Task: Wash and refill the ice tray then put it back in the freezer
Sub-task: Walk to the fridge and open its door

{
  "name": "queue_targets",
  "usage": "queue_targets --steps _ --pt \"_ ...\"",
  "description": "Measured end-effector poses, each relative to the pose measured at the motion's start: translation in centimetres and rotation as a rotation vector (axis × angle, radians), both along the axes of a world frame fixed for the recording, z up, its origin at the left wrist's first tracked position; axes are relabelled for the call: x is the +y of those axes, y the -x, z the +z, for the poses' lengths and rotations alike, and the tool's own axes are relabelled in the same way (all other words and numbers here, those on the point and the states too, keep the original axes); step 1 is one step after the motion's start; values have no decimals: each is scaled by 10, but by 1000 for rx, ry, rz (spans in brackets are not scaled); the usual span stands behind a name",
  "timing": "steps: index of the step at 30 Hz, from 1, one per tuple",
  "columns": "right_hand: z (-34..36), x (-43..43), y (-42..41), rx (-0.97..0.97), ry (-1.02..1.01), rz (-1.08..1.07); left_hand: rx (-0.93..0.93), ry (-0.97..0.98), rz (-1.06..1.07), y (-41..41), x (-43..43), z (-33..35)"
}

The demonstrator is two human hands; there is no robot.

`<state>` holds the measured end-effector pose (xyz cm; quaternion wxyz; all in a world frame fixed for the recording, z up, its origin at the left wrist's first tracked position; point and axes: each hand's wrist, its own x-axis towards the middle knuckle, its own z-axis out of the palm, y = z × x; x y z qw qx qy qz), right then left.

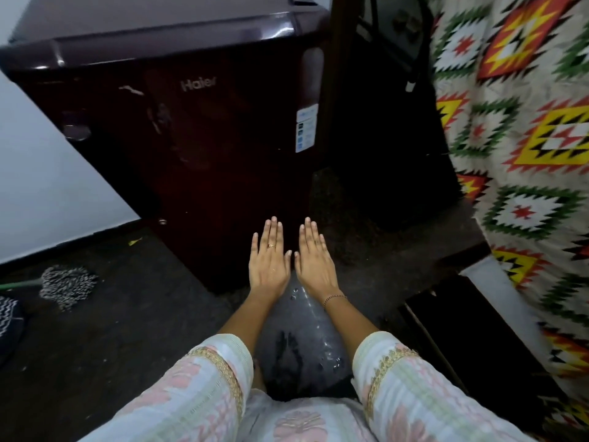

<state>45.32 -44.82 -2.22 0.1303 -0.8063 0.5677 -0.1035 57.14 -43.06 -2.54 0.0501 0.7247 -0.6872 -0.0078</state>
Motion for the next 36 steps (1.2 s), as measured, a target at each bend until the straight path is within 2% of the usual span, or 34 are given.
queue_targets --steps 13,23,29,33,36 --pt "-7 -28 -119 9 -1 139 26 47 200 -117 -11 -5" --pt "8 -38 -213 -97 -18 286 118 92 462 -202 -7 7" --pt "32 -47 -271 -298 -108 358 341 245 537 -238 -19 32" --pt "41 -54 -304 -388 -172 363 614 435 537 -254 -40 68" --pt "49 -55 -322 -679 -277 286 830 539 580 -258 -55 96"
